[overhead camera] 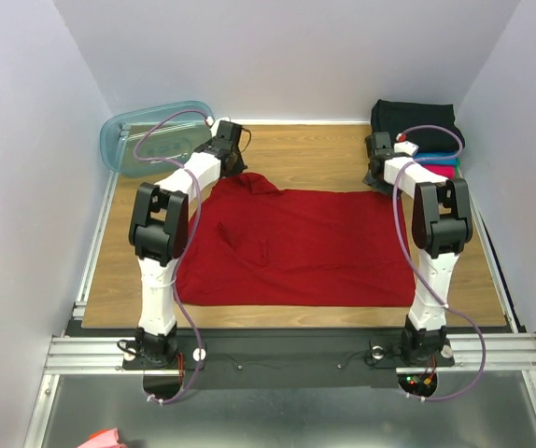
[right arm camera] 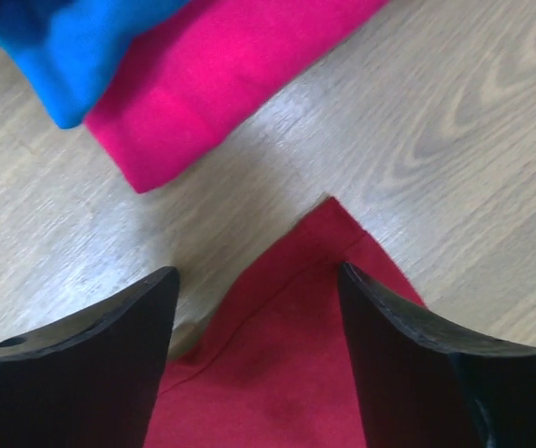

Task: Fold and stack the t-shirts
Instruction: Fold the tshirt

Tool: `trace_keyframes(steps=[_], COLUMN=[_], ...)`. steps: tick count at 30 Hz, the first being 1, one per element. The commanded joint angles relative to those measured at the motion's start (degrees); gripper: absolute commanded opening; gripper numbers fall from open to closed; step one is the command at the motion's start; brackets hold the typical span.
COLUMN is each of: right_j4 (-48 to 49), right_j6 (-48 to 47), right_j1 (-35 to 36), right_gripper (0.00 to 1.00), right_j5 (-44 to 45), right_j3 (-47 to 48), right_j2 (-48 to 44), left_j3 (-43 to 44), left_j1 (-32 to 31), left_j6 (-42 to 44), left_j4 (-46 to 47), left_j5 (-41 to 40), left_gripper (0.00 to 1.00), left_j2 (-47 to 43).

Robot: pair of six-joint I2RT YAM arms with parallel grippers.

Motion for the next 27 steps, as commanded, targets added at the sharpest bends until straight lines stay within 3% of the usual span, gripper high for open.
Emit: trace_keyframes(steps=[1, 4, 11, 18, 20, 27], right_j4=[1.04, 0.96, 0.96, 1.04, 1.04, 1.22], right_j6=[2.31, 3.27, 5.39, 5.65, 5.48, 4.60], right_j1=[0.03, 0.11, 0.11, 0.03, 0.11, 0.11], right_gripper=[0.71, 0.59, 0.43, 0.09, 0.03, 0.00], right_j5=[0.70, 0.00, -0.71, 0.17, -0.01, -0.71], right_j3=[0.20, -1.38, -5.95, -7.53, -7.71, -11.48], right_j2=[0.26, -0.18, -3.96, -5.89, -6.51, -13.27], left_j3=[-3.51, -6.32, -13.09, -18.89, -20.04, -26.71], left_j1=[-0.33, -0.34, -0.42, -1.04, -1.21, -3.23], left_j6=[-1.93, -3.25, -5.36, -7.12, -7.65, -10.37], left_j4=[2.15, 2.50, 4.52, 5.05, 5.23, 5.31], left_j5=[-0.39, -0.83, -1.97, -2.23, -2.15, -3.90], left_gripper=[0.00, 0.00, 0.00, 0.00, 0.00, 0.00], left_j2=[-6.09, -7.93, -13.12, -17.86, -18.92, -26.29])
